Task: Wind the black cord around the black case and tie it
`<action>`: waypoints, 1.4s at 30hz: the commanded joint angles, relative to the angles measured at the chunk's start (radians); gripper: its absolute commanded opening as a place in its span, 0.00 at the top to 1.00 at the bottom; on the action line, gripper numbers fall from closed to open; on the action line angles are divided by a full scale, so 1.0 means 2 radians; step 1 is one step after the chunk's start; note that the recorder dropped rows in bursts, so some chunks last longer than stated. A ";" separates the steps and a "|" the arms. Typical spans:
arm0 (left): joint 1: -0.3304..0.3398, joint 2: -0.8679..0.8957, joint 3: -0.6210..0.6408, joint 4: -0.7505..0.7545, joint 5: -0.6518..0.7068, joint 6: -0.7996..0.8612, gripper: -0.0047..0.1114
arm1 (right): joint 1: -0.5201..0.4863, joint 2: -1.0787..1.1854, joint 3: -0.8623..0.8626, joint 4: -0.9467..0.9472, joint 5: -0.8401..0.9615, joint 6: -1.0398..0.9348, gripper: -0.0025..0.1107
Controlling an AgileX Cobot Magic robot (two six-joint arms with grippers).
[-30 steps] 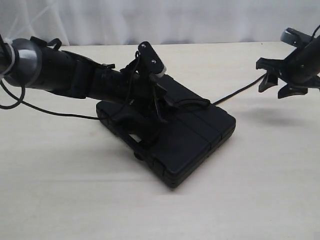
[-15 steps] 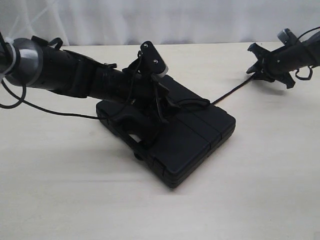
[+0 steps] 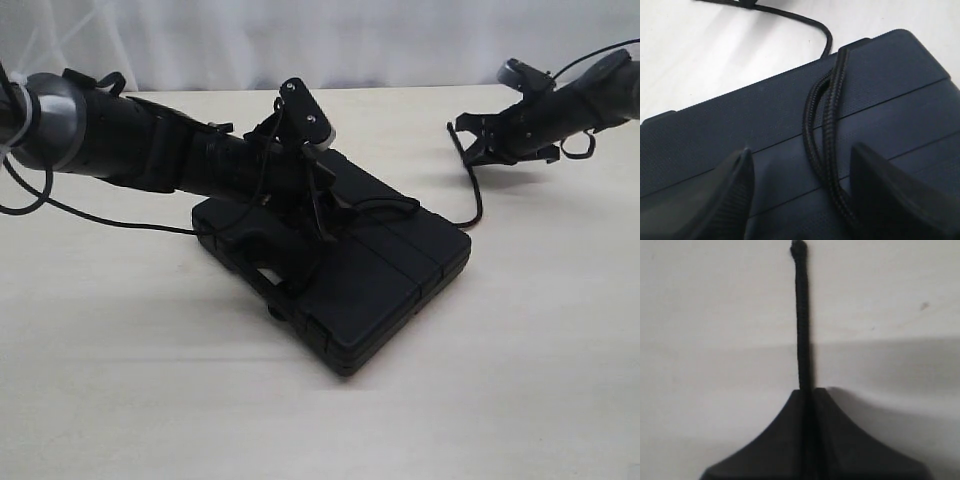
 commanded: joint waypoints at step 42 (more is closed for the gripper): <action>0.000 -0.002 -0.003 0.003 0.000 0.006 0.50 | 0.076 0.004 0.001 -0.309 0.057 0.265 0.87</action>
